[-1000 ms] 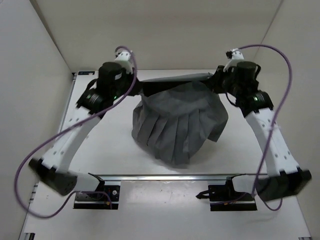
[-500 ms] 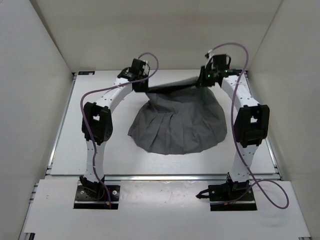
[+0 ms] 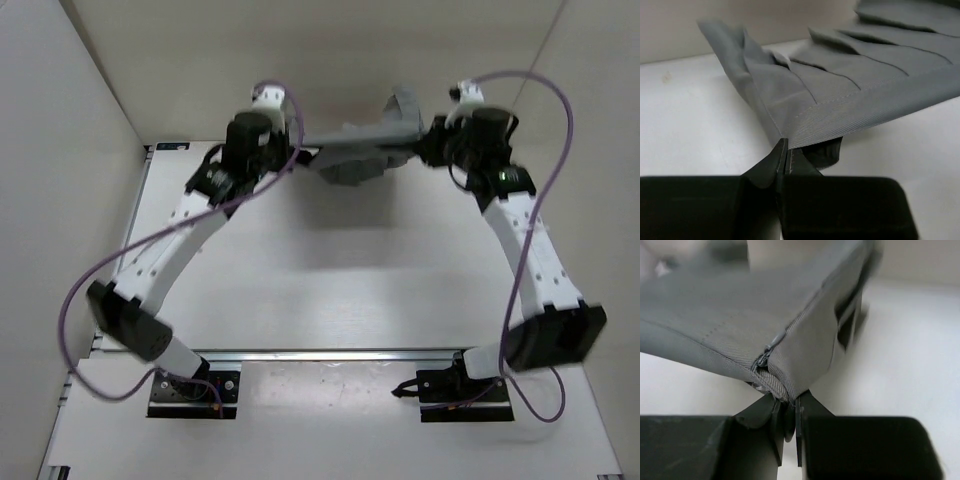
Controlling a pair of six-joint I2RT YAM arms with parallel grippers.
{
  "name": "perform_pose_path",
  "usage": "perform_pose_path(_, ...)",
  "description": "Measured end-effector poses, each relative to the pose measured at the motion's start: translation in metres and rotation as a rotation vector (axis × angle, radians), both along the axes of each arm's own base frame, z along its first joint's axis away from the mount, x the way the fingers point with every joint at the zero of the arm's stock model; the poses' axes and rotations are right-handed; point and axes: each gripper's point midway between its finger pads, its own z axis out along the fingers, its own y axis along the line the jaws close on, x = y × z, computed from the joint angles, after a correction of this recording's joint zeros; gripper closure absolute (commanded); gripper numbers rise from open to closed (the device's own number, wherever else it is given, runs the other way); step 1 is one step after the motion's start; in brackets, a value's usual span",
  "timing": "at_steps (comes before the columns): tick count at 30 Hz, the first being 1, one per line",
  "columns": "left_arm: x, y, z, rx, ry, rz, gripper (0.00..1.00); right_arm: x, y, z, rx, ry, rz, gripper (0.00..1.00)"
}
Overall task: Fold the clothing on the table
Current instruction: Flatten the skirt out
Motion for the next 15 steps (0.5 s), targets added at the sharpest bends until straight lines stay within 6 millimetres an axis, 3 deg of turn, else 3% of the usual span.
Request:
perform_pose_path(4, -0.095, 0.003, -0.058, 0.036, 0.132, -0.103, 1.00, -0.093, -0.002, -0.081, -0.008, 0.175, 0.034, 1.00)
perform_pose_path(6, -0.129, 0.011, -0.076, 0.033, 0.207, -0.139, 1.00, -0.129, 0.005, -0.095, 0.000, 0.225, 0.074, 1.00)
perform_pose_path(8, -0.147, 0.024, -0.065, -0.009, 0.217, -0.144, 1.00, -0.152, 0.016, -0.080, 0.022, 0.210, 0.130, 1.00)
perform_pose_path(10, -0.150, 0.036, -0.033, -0.080, 0.154, -0.138, 1.00, -0.157, 0.025, -0.045, 0.057, 0.150, 0.178, 1.00)
perform_pose_path(13, -0.133, 0.070, 0.015, -0.141, 0.037, -0.038, 1.00, -0.129, 0.021, 0.001, 0.080, 0.053, 0.150, 1.00)
perform_pose_path(15, -0.114, 0.073, 0.038, -0.168, -0.018, -0.018, 1.00, -0.104, 0.026, 0.009, 0.088, 0.041, 0.151, 1.00)
